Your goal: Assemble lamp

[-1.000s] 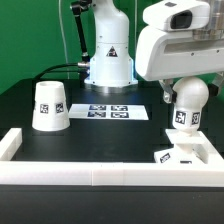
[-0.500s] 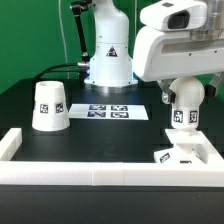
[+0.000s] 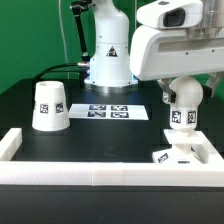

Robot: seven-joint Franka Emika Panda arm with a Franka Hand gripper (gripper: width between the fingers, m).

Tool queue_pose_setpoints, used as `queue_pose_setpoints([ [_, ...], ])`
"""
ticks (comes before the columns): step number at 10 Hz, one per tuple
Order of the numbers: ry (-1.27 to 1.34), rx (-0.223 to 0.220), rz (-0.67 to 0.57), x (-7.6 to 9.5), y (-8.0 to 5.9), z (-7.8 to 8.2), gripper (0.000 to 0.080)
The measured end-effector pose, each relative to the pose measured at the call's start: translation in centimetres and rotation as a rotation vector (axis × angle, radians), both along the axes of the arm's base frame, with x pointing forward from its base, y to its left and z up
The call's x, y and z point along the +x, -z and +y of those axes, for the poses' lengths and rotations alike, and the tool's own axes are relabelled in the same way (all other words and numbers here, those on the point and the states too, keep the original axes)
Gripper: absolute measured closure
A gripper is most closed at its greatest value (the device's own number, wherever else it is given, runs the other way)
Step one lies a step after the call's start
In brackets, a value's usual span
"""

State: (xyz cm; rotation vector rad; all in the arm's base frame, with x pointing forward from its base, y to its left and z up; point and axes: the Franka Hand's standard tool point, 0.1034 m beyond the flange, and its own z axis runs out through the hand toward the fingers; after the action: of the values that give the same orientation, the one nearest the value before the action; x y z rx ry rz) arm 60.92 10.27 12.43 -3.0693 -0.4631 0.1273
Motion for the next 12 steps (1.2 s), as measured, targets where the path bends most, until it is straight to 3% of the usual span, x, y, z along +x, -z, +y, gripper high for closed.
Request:
queue_pose_setpoints([
  [3, 0.332, -0.026, 0.068, 0.08, 0.02, -0.05, 0.0230],
  [5, 0.547, -0.016, 0.091, 0.19, 0.04, -0.15, 0.0229],
  [12, 0.861, -0.048, 0.096, 0.38, 0.02, -0.13, 0.0207],
])
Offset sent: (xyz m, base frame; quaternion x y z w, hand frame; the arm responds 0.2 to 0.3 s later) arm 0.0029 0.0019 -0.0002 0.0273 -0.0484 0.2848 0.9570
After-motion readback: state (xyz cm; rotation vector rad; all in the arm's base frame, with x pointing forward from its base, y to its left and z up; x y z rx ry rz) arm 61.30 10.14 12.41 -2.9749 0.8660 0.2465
